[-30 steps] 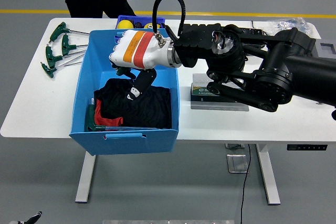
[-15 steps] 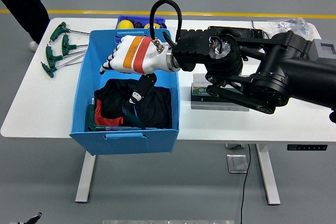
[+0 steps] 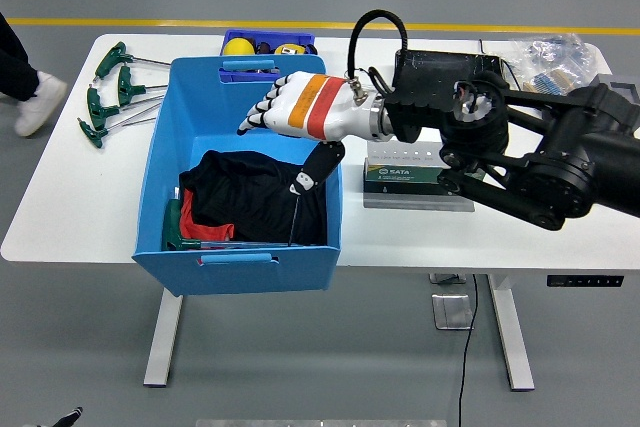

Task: Lift tool from toolbox,place it in box,lift tool from toolbox,place it in box

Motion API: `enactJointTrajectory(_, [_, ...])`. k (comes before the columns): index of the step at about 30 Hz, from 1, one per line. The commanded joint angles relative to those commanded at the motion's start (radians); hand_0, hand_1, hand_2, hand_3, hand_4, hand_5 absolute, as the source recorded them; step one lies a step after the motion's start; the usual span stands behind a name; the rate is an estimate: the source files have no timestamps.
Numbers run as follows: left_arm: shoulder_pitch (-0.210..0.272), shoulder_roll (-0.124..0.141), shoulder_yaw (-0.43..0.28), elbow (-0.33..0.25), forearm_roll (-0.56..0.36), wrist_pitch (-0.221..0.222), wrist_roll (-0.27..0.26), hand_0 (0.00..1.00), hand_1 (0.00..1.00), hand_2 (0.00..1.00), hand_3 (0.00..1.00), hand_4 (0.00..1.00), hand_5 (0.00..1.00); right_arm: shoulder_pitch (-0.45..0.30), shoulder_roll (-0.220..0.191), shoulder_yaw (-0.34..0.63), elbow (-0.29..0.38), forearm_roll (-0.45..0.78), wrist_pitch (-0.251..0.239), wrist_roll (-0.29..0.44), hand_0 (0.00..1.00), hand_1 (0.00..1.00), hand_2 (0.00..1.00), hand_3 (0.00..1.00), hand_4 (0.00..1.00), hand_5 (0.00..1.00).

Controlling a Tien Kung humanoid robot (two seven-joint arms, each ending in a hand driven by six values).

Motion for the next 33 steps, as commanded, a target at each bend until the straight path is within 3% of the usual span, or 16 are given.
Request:
enactJointTrajectory(5, [0.001,-0.002,-0.003,0.000,0.004,0.001,-0.001,0.728,0.633,0.732,0.747,0.770,0.740,-0.082,-0.089,0.109,0.009,0.035,-0.058,0.010,0.752,0.745,0.806,0.810,0.998,0.701])
enactJointTrajectory(6, [0.002,-0.002,-0.003,0.000,0.003,0.001,-0.001,0.729,0.636,0.731,0.748,0.770,0.742,-0.101,-0.107,0.133,0.008,0.046,-0.078,0.013,0.505,0.535,0.589,0.504,0.998,0.700])
enactJointTrajectory(11, [0.004,-0.003,-0.008,0.000,0.011,0.000,-0.001,0.729,0.636,0.731,0.748,0.770,0.742,-0.183,-0.171,0.238,-0.012,0.090,-0.155,0.026,0.505,0.535,0.589,0.504,0.998,0.700])
enactJointTrajectory(12, [0.005,-0.003,-0.008,0.000,0.011,0.000,-0.001,0.730,0.636,0.732,0.748,0.770,0.745,-0.198,-0.180,0.256,-0.017,0.099,-0.172,0.027,0.177,0.244,0.314,0.282,0.998,0.687])
enactJointTrajectory(17, [0.007,-0.005,-0.002,0.000,0.008,-0.001,0.000,0.730,0.636,0.732,0.748,0.770,0.745,-0.263,-0.211,0.344,-0.036,0.156,-0.204,0.036,0.177,0.244,0.314,0.282,0.998,0.687])
enactJointTrajectory(18, [0.006,-0.005,0.000,0.000,0.007,-0.001,0.000,0.729,0.637,0.732,0.747,0.768,0.744,-0.274,-0.215,0.359,-0.040,0.166,-0.205,0.039,0.071,0.125,0.212,0.174,0.982,0.686])
enactJointTrajectory(23, [0.006,-0.007,0.001,0.000,0.012,-0.007,0.003,0.729,0.637,0.732,0.747,0.768,0.744,-0.328,-0.221,0.434,-0.052,0.194,-0.211,0.058,0.071,0.125,0.212,0.174,0.982,0.686])
enactJointTrajectory(24, [0.006,-0.007,0.001,0.000,0.014,-0.009,0.004,0.728,0.644,0.733,0.747,0.768,0.744,-0.338,-0.217,0.451,-0.058,0.197,-0.208,0.061,0.009,0.063,0.159,0.116,0.971,0.694])
enactJointTrajectory(29, [0.006,-0.010,0.000,0.000,0.016,-0.011,0.006,0.728,0.644,0.733,0.747,0.768,0.744,-0.368,-0.216,0.513,-0.072,0.218,-0.208,0.065,0.009,0.063,0.159,0.116,0.971,0.694])
enactJointTrajectory(30, [0.006,-0.010,0.000,0.000,0.015,-0.010,0.006,0.727,0.651,0.734,0.747,0.767,0.743,-0.371,-0.218,0.518,-0.073,0.225,-0.212,0.066,0.002,0.002,0.075,0.035,0.942,0.691])
enactJointTrajectory(33, [0.007,-0.011,0.000,0.000,0.016,-0.011,0.006,0.727,0.651,0.734,0.747,0.767,0.743,-0.377,-0.226,0.526,-0.074,0.227,-0.222,0.069,0.002,0.002,0.075,0.035,0.942,0.691])
